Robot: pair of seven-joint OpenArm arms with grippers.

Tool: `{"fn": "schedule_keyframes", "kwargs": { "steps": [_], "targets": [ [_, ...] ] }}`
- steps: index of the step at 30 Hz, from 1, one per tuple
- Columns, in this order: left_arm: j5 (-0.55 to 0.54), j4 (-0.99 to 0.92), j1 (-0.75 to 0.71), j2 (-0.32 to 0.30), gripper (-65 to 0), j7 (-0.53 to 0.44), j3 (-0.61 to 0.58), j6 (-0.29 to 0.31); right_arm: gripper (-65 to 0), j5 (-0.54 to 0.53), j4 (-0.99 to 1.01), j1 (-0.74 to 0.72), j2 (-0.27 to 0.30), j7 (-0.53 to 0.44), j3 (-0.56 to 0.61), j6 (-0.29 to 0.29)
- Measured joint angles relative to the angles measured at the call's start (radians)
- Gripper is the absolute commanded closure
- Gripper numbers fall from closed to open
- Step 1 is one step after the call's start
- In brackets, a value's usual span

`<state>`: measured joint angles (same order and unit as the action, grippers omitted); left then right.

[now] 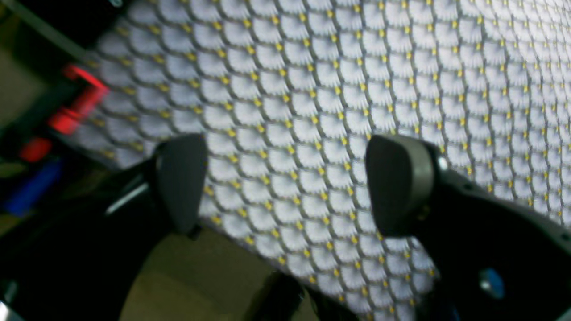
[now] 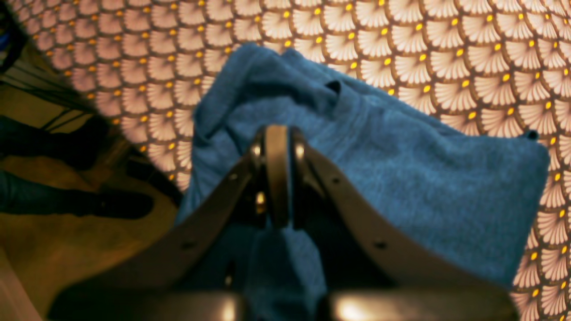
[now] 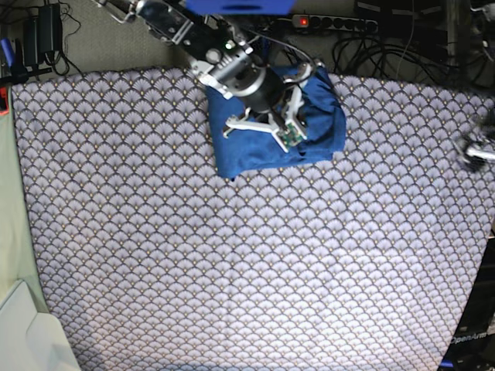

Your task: Fold the T-shirt properly

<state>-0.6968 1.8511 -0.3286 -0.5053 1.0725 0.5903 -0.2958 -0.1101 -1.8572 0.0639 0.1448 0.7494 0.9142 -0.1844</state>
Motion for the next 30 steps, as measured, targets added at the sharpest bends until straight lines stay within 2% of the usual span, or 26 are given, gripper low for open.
{"fn": "schedule_keyframes", "kwargs": {
  "steps": [3,8,12,16,20,22,30],
  "targets": [
    [-0.005,0.000,0.001,0.061,-54.9,0.002,-0.116,0.001,0.0,-0.003,-0.030,0.004,0.033,0.000,-0.034,0.000],
    [0.003,-0.004,0.008,0.169,-55.0,-0.016,-0.327,0.001,0.0,0.004,-0.053,0.019,0.099,-0.005,-0.169,0.000],
    [0.006,-0.014,0.023,0.222,-55.0,-0.004,-0.449,-0.003,-0.1,-0.003,-0.057,0.028,0.126,0.000,-0.229,0.003],
    [0.006,-0.011,0.056,0.226,-55.0,-0.026,-0.537,-0.003,-0.1,-0.003,-0.061,0.023,0.142,-0.001,-0.245,0.003],
    [0.012,-0.016,0.079,0.234,-55.0,-0.008,-0.604,-0.006,-0.1,-0.003,-0.061,0.024,0.143,0.002,-0.245,0.003],
    [0.011,-0.026,0.106,0.251,-54.9,-0.024,-0.612,-0.003,-0.1,-0.003,-0.061,0.024,0.142,0.002,-0.244,0.003],
    [0.011,-0.098,0.108,0.248,-54.9,-0.026,-0.613,-0.002,-0.1,-0.003,-0.061,0.017,0.143,0.002,-0.244,0.003]
  ]
}}
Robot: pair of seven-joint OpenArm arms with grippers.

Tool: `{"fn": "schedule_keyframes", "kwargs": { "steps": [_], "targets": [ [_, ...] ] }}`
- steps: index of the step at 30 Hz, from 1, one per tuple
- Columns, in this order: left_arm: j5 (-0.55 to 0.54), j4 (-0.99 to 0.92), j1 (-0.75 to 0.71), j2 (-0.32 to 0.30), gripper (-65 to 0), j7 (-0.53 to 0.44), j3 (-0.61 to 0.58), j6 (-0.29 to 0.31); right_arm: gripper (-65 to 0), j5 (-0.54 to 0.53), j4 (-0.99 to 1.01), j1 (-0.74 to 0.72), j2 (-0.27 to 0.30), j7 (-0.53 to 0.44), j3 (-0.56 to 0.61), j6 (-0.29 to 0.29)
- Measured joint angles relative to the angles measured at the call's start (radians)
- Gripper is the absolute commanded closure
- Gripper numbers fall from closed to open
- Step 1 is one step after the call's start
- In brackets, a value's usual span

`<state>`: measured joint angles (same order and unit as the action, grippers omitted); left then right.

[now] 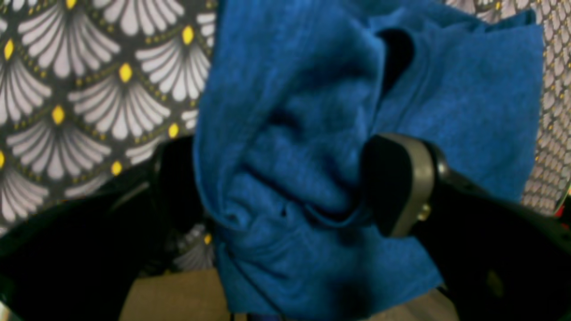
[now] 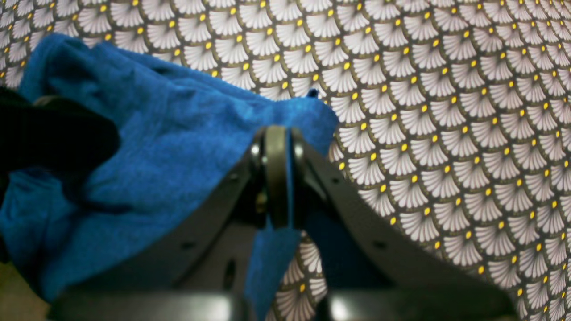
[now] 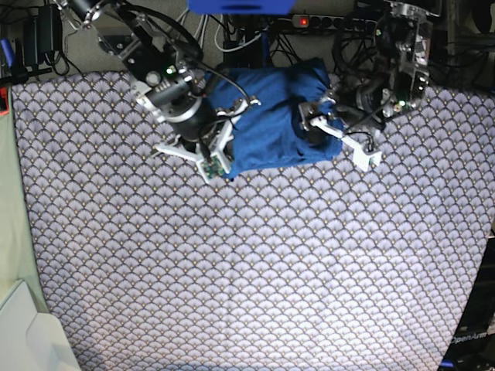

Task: Fold the T-shirt properly
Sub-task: 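Grasp the bundle's sides with both grippers and push them inward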

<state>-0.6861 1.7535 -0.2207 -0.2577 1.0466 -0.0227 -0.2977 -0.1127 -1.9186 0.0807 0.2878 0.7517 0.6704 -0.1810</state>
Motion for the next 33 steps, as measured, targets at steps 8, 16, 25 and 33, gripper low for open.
{"fn": "schedule_keyframes", "kwargs": {
  "steps": [8,16,25,33],
  "targets": [
    [-0.026,-0.061,0.017,-0.005,-54.3,-0.029,0.002,0.021,-0.1,0.000,0.000,-0.002,-0.002,0.000,-0.058,0.000],
    [0.018,-0.100,0.068,-0.013,-27.2,-0.074,-0.109,0.004,-0.1,0.000,0.000,0.001,-0.002,-0.002,-0.092,0.000],
    [0.008,-0.166,0.126,-0.018,-12.6,-0.092,-0.211,0.007,-0.1,-0.001,0.000,0.006,-0.002,-0.003,-0.180,0.000],
    [0.008,-0.171,0.160,-0.023,-0.7,-0.042,-0.217,0.002,0.0,-0.005,0.000,0.009,-0.004,-0.004,-0.303,0.000]
  ]
}}
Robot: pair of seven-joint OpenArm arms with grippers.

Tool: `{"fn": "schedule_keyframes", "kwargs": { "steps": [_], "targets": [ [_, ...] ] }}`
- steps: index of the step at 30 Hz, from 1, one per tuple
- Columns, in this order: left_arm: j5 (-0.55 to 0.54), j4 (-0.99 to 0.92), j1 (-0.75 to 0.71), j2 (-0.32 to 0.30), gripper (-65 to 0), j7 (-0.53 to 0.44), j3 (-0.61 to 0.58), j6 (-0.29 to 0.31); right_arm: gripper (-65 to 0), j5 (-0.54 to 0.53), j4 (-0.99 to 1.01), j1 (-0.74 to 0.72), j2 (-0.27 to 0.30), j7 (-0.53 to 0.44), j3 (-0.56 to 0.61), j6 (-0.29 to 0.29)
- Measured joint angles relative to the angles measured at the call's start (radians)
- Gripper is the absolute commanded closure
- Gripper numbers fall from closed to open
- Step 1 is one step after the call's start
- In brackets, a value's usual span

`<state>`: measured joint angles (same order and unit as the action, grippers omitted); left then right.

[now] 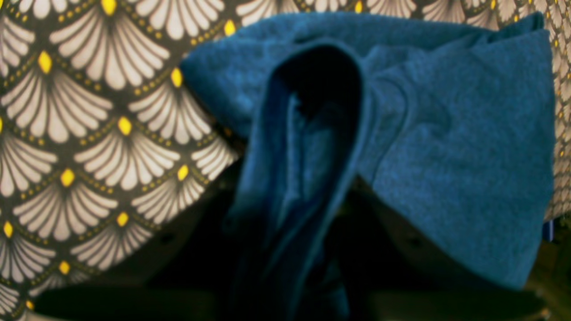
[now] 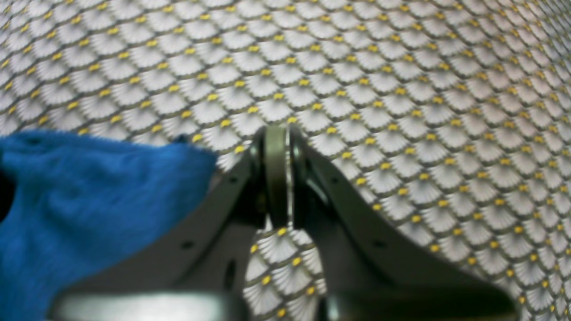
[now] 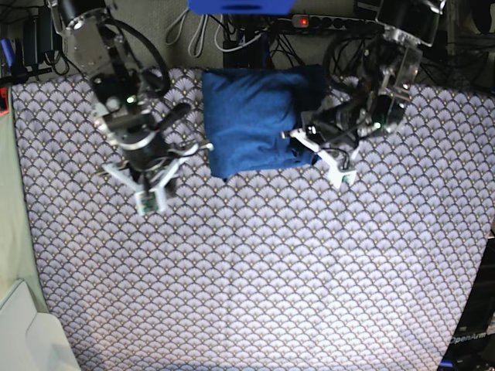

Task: Fold the T-shirt properly
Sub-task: 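Grasp the bundle's sides with both grippers and push them inward, then press the left gripper down across the bundle to flatten it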

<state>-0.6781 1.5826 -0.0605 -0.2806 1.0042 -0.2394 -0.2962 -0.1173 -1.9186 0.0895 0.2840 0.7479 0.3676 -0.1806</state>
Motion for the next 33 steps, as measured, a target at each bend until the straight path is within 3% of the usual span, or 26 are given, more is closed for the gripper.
{"fn": "schedule_keyframes", "kwargs": {
  "steps": [5,8,16,25,29,33],
  "targets": [
    [-0.011,-0.025,0.059,0.004,-0.3,0.035,-0.014,0.002,0.0,0.003,0.001,0.003,0.031,0.001,-0.168,0.008],
    [-0.002,-0.042,0.122,0.006,-0.3,0.047,-0.063,-0.008,0.0,0.005,0.004,0.003,0.046,0.006,-0.288,0.096],
    [0.192,-0.047,0.351,0.001,-0.3,0.047,-0.433,-0.005,0.0,0.005,0.003,0.061,0.035,0.007,-0.574,0.274],
    [0.319,-0.263,0.584,0.156,-0.3,0.035,-0.735,-0.002,0.0,0.007,0.000,0.133,0.035,0.009,-0.816,0.327],
    [0.375,-0.360,0.651,0.249,-0.3,-0.087,-0.872,0.004,0.0,0.008,-0.001,0.172,0.035,0.003,-0.916,0.327],
    [0.414,-0.487,0.704,0.349,-0.3,-0.121,-1.012,0.005,0.0,0.008,-0.001,0.196,0.035,0.003,-1.001,0.331]
  ]
}}
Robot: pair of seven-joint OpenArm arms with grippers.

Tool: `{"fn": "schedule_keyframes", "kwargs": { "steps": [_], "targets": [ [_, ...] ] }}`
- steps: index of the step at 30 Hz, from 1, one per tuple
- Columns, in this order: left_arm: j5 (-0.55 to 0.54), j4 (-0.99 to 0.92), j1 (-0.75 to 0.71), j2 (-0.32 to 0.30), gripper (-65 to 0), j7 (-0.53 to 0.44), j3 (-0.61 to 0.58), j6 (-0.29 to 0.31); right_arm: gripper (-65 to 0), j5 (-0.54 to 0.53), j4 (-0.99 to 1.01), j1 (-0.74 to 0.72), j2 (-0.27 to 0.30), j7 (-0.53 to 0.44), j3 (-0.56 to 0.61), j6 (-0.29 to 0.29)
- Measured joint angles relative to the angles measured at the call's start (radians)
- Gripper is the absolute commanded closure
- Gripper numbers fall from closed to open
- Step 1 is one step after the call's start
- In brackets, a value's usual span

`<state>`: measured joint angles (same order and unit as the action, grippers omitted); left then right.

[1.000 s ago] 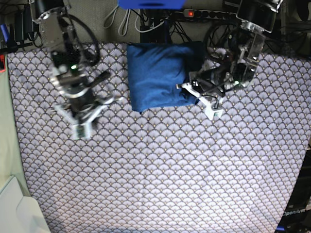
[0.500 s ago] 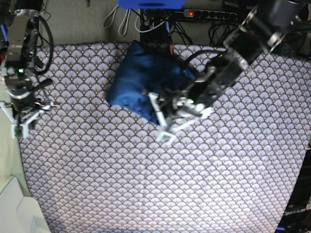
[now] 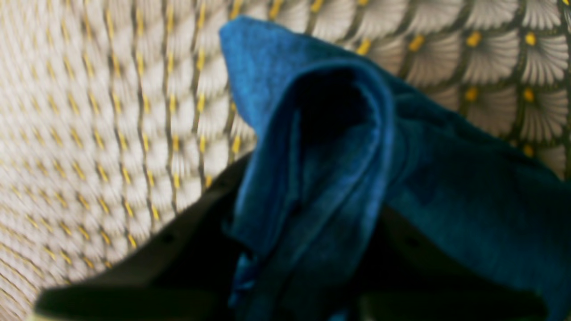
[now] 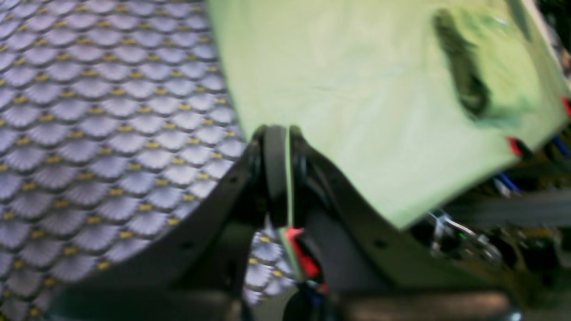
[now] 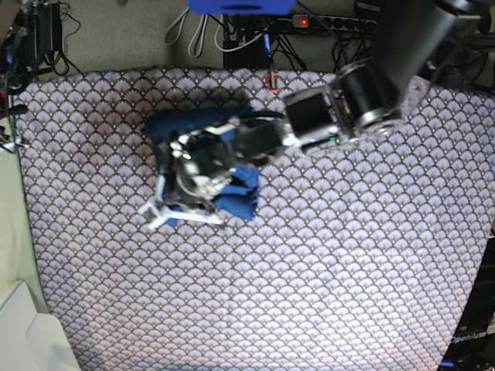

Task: Fold the T-shirt properly
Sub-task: 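Press the left gripper down across the bundle to flatten it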

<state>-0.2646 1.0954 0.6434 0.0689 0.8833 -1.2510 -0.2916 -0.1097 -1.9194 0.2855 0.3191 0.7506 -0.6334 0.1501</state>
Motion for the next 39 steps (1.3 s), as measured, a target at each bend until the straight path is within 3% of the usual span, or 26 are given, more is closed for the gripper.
{"fn": "schedule_keyframes", "kwargs": {
  "steps": [4,16,18,22,27,30,33,35,39],
  "targets": [
    [0.004,-0.069,0.006,0.049,-0.3,-0.046,-0.089,-0.003,0.0,0.000,0.000,0.023,0.000,-0.001,-0.050,0.003],
    [0.003,-0.079,0.011,0.037,-0.9,-0.086,-0.098,-0.002,0.0,-0.001,0.000,0.040,-0.004,-0.003,-0.069,0.003],
    [0.002,-0.079,0.009,0.032,-4.6,-0.073,-0.068,0.002,0.0,-0.001,0.000,0.039,-0.006,-0.002,-0.069,0.003],
    [0.003,-0.071,0.008,0.031,-18.4,-0.004,0.061,0.002,0.0,-0.003,0.000,0.036,-0.006,-0.003,-0.069,0.003],
    [0.130,-0.034,0.014,0.029,-34.7,-0.001,0.131,-0.001,0.0,-0.003,0.000,0.035,-0.006,-0.003,-0.069,0.004],
    [0.156,-0.032,0.014,0.032,-35.5,-0.001,0.115,0.001,0.0,-0.003,0.000,0.034,-0.018,-0.003,-0.069,0.004],
    [0.160,-0.032,0.013,0.035,-35.6,0.002,0.098,0.097,0.0,-0.003,0.000,0.034,-0.022,-0.003,-0.069,0.004],
    [0.184,-0.032,0.006,0.040,-35.7,0.003,0.098,0.126,0.0,-0.003,0.000,0.034,-0.023,-0.003,-0.069,0.004],
    [0.232,-0.032,0.003,0.045,-35.7,0.048,0.098,0.128,0.0,-0.003,0.000,0.034,-0.022,-0.003,-0.069,0.004]
  ]
}}
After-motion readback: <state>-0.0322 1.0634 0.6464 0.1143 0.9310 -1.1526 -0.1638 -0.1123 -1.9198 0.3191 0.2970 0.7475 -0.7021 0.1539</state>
